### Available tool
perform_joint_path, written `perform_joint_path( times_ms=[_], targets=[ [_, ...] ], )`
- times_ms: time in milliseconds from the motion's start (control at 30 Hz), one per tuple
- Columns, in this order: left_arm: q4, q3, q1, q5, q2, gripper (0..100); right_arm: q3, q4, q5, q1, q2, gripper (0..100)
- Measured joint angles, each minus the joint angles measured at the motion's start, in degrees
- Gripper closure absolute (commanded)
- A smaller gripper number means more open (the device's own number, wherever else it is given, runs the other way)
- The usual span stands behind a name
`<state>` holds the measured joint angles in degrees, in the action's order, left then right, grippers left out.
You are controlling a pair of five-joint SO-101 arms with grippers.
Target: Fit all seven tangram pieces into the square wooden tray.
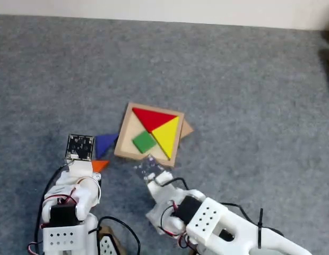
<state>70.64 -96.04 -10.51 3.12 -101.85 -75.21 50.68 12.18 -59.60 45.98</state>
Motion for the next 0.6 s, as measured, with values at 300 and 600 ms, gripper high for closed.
perform_joint_path(
  times_ms=[300, 600],
  targets=[
    [0.0, 0.0, 0.0, 0.0, 0.0, 100, -0.1, -11.8, -11.3, 13.9, -0.2, 99.4],
    [0.0, 0.0, 0.0, 0.0, 0.0, 100, 12.0, 3.4, -10.7, 16.1, -0.2, 93.5]
  ],
)
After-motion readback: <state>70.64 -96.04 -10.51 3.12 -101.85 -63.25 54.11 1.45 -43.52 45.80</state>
